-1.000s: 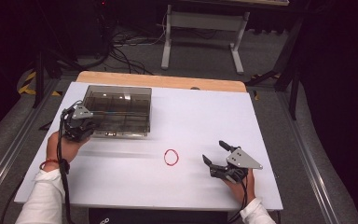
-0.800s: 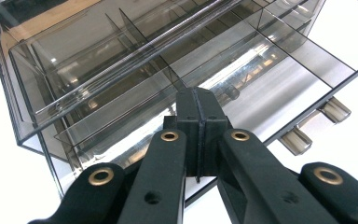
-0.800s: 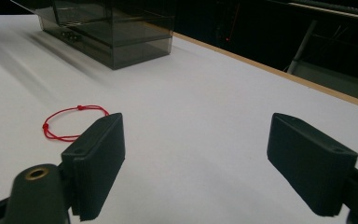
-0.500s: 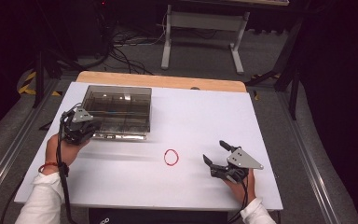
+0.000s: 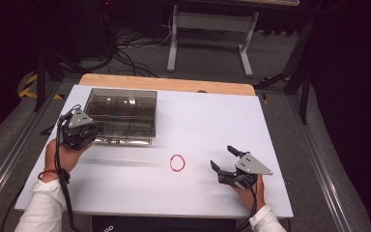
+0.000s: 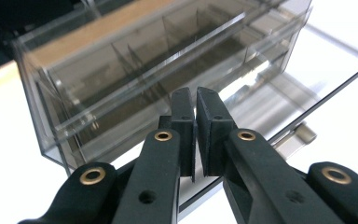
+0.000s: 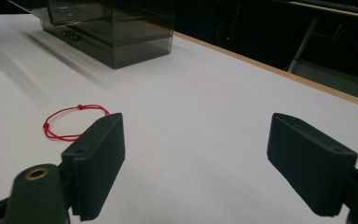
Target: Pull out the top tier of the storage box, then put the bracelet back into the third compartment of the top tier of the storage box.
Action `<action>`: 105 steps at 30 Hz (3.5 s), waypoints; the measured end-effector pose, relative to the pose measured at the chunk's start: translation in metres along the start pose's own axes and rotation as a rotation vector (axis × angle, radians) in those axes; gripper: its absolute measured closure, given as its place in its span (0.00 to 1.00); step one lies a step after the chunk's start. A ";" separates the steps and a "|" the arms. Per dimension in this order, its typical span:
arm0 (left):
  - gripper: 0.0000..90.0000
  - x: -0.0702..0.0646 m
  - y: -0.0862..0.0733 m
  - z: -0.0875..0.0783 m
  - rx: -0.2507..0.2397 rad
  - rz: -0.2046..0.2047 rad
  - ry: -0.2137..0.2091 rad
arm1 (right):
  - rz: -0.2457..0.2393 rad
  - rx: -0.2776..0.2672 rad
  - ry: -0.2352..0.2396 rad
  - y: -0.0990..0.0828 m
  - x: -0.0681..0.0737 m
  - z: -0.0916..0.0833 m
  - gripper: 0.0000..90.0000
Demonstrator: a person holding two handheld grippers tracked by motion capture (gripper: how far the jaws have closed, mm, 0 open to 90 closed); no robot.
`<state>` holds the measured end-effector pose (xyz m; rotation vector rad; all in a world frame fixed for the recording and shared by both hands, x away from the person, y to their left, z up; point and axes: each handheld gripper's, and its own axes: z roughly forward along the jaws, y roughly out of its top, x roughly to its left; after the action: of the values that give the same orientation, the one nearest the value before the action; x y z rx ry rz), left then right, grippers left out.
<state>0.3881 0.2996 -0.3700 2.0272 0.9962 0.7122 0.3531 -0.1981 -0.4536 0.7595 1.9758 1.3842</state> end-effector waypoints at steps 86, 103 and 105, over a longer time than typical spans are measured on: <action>0.08 -0.061 -0.099 -0.012 -0.149 0.129 -0.043 | -0.074 0.219 0.317 0.028 0.041 0.068 0.40; 0.09 -0.057 -0.099 -0.016 -0.165 0.114 -0.040 | -0.166 0.399 0.505 0.034 0.071 0.096 0.76; 0.09 -0.057 -0.100 -0.015 -0.159 0.110 -0.045 | -0.163 0.405 0.514 0.035 0.071 0.097 0.77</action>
<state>0.3057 0.2990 -0.4515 1.9609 0.7815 0.7755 0.3837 -0.0766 -0.4578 0.4155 2.7060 1.1726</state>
